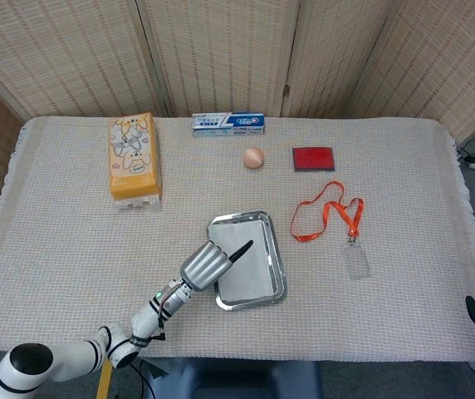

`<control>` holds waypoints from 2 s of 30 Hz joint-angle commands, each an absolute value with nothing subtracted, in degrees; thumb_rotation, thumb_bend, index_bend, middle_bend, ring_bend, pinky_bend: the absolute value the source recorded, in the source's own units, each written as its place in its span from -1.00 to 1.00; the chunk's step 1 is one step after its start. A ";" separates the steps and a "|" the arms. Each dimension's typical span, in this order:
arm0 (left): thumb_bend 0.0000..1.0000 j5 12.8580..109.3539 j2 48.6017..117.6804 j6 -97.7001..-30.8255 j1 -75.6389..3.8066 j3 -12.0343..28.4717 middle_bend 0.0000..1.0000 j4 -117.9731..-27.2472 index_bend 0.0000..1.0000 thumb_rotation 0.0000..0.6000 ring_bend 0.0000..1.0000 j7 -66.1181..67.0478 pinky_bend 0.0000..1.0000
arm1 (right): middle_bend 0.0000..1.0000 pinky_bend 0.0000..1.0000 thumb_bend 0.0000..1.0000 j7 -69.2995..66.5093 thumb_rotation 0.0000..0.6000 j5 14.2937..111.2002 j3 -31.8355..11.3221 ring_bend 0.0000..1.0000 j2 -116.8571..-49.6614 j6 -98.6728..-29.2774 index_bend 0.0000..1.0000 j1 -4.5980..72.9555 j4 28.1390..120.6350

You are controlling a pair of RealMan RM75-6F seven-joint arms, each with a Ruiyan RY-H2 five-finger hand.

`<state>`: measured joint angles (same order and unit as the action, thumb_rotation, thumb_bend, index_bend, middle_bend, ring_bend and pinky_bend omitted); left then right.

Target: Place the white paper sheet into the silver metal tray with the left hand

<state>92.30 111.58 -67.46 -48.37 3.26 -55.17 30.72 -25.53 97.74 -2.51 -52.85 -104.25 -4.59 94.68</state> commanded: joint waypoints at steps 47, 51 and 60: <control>-0.57 78.18 78.43 -88.71 -17.82 -1.12 -0.59 -94.77 -0.89 1.00 -0.78 29.75 -0.80 | -1.00 -1.00 -0.11 -9.77 1.00 97.86 -2.31 -1.00 -57.45 -99.41 -1.00 -2.58 95.64; -0.57 78.23 75.57 -95.32 -10.72 -2.51 -0.67 -91.75 -0.77 1.00 -0.84 19.66 -0.89 | -1.00 -1.00 -0.11 -6.53 1.00 98.99 -0.70 -1.00 -58.54 -94.31 -1.00 -0.73 96.03; -0.59 79.50 70.57 -95.72 -6.56 -2.46 -0.87 -91.33 -0.98 1.00 -1.00 8.54 -1.00 | -1.00 -1.00 -0.12 1.10 1.00 96.07 -1.64 -1.00 -62.10 -90.11 -1.00 1.05 95.50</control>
<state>79.23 71.55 -95.51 -7.40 -2.36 -91.32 9.24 0.62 96.53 -1.42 -61.66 -90.52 0.74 95.63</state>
